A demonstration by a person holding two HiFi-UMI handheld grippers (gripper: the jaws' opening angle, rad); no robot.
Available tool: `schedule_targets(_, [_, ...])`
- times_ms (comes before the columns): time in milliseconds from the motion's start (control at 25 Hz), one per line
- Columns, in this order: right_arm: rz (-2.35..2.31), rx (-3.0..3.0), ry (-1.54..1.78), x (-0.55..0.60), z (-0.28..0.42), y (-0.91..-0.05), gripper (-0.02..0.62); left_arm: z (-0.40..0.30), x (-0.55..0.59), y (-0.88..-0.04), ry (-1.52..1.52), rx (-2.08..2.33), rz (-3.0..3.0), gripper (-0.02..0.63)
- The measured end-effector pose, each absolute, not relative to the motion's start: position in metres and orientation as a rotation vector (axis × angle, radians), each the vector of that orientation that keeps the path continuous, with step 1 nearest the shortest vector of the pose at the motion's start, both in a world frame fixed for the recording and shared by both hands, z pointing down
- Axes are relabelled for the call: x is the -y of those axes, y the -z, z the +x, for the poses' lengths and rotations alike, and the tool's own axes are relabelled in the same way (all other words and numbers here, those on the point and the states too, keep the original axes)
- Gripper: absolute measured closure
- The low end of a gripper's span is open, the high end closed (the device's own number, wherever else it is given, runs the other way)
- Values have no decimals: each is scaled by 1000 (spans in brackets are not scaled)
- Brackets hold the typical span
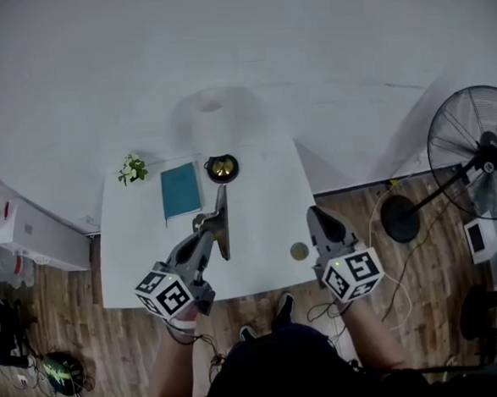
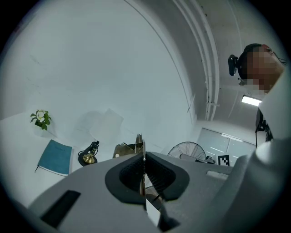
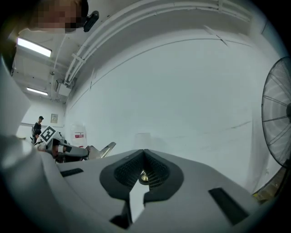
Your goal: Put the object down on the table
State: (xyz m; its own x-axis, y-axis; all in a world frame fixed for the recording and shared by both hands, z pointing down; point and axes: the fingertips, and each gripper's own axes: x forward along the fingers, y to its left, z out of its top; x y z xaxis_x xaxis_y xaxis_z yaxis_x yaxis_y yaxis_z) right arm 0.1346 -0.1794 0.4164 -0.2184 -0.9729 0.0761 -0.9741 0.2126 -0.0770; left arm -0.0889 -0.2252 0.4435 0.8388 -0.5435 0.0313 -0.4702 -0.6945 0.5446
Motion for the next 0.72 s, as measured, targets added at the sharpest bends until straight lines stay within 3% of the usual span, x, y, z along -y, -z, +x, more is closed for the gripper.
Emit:
schedule_targets(400, [1942, 2506, -280, 241, 226, -435, 591, -3, 274, -467, 29, 804, 2451, 600])
schedule_targets(720, [1916, 2517, -363, 267, 250, -457, 591, 29, 301, -504, -99, 790, 2418, 600])
